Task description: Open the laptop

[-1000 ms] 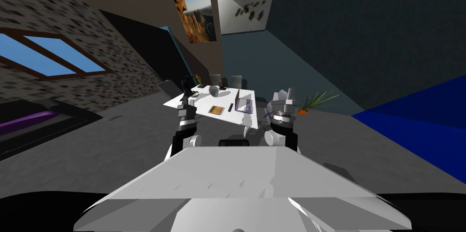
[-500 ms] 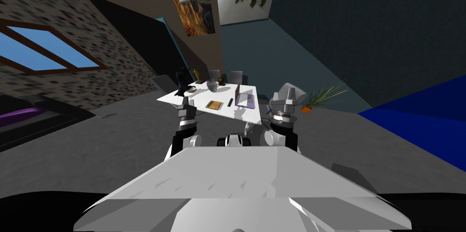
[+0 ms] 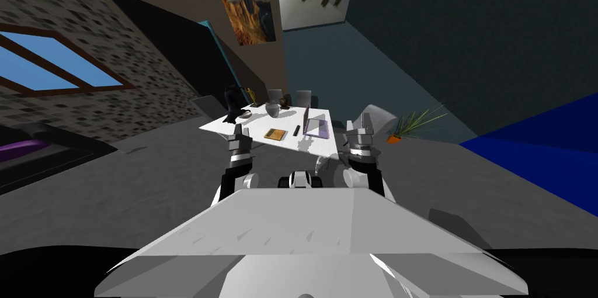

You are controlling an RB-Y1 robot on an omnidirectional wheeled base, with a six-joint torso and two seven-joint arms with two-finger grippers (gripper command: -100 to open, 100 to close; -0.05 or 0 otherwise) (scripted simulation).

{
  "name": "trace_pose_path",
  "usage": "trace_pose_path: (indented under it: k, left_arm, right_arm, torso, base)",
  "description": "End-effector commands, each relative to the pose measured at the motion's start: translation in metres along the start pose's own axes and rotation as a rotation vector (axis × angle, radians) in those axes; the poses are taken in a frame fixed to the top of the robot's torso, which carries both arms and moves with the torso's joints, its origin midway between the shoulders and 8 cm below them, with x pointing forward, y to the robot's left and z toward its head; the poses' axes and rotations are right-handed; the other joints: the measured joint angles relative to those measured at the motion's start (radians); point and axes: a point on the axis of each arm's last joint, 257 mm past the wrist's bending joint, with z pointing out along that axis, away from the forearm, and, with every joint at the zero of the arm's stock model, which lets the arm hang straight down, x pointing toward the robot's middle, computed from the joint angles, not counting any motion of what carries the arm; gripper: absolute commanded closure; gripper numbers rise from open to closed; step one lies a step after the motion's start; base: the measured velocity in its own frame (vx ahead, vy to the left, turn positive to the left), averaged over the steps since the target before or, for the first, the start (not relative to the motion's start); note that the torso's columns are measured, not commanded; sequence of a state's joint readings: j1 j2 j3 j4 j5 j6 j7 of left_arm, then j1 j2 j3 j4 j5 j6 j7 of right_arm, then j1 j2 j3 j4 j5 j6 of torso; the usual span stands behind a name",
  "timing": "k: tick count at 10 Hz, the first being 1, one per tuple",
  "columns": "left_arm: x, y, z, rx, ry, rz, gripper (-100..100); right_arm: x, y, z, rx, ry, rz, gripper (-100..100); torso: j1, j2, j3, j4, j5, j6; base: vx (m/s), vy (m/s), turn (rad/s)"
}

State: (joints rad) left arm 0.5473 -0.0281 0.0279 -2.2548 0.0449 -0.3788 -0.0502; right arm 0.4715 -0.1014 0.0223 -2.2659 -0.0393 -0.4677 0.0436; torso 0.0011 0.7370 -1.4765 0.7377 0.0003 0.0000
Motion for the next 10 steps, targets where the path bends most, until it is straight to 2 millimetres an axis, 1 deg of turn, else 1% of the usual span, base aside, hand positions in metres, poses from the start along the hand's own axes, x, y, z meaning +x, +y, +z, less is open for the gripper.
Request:
trace_pose_path:
  k: [1,4,5,7,8,10]
  left_arm:
    - [0.0,0.0,0.0,0.0,0.0,0.0,0]
    - [0.0,0.0,0.0,0.0,0.0,0.0,0]
    - [0.0,0.0,0.0,0.0,0.0,0.0,0]
    - [0.0,0.0,0.0,0.0,0.0,0.0,0]
    - [0.0,0.0,0.0,0.0,0.0,0.0,0]
    - [0.0,0.0,0.0,0.0,0.0,0.0,0]
  right_arm:
    - [0.005,-0.018,-0.002,0.036,0.067,-0.172,-100]
    - [0.004,-0.041,-0.005,0.081,0.129,-0.383,-100]
    - [0.006,-0.042,-0.005,0.079,0.136,-0.406,-100]
    - [0.002,-0.059,-0.007,0.109,0.174,-0.556,-100]
    - [0.003,-0.059,-0.007,0.107,0.18,-0.576,-100]
    - [-0.003,-0.077,-0.009,0.137,0.215,-0.726,-100]
  torso:
    - [0.0,0.001,0.0,0.0,0.0,0.0]
    - [0.001,0.0,0.0,0.0,0.0,0.0]
    - [0.0,0.0,0.0,0.0,0.0,0.0]
    - [-0.004,0.002,0.001,0.001,-0.001,0.0]
    - [-0.001,0.002,0.001,0.001,0.0,0.0]
    - [-0.001,0.001,0.0,0.0,0.0,0.0]
  base:
    - [0.012,0.079,-0.051]
    - [0.03,0.115,-0.054]
    - [0.014,0.076,-0.021]
    - [0.003,0.081,-0.047]
    - [0.01,0.084,-0.028]
    - [0.012,0.09,-0.056]
